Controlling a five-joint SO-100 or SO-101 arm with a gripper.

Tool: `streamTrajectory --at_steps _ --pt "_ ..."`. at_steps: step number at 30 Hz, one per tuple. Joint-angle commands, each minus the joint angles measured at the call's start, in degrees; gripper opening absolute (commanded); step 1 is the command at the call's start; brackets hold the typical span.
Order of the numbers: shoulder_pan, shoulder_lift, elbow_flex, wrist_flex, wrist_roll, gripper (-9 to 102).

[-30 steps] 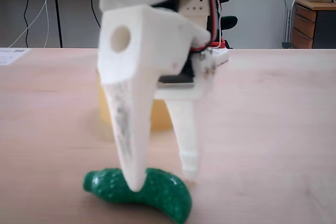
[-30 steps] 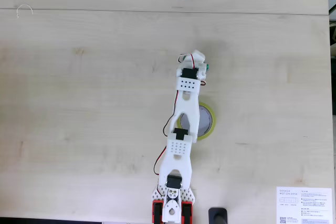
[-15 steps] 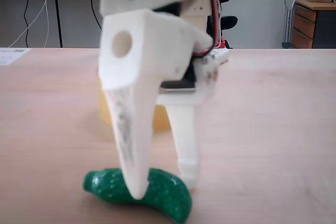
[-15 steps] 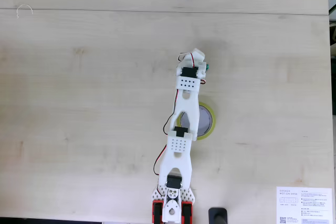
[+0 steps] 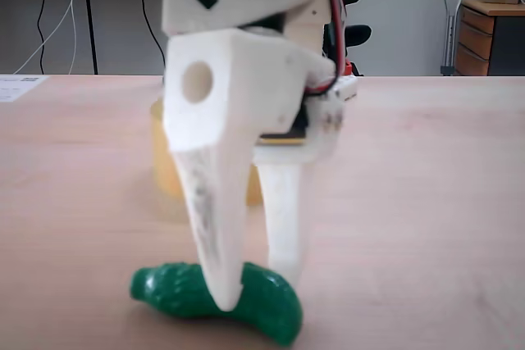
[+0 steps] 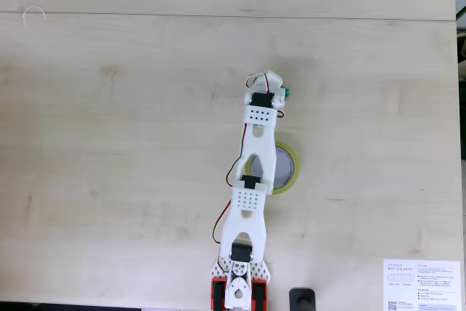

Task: Grasp a cucumber and put it in the hole.

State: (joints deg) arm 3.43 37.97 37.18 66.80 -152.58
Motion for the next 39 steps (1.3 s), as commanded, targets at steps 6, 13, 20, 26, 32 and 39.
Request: streamTrajectory --at_steps 6,13,20,26,32,39 --pt "1.6 -1.6 -1.8 4.9 0.2 16" --pt "2.5 -1.9 -1.8 6.4 0.2 17" --pt "4.3 -2.5 -1.8 9.6 0.2 14" --pt "5.0 -3.1 -1.8 11.6 0.2 12" --pt "5.0 -3.0 -1.8 13.5 0.2 8" --pt "5.0 -2.1 -1.8 14.4 0.3 6"
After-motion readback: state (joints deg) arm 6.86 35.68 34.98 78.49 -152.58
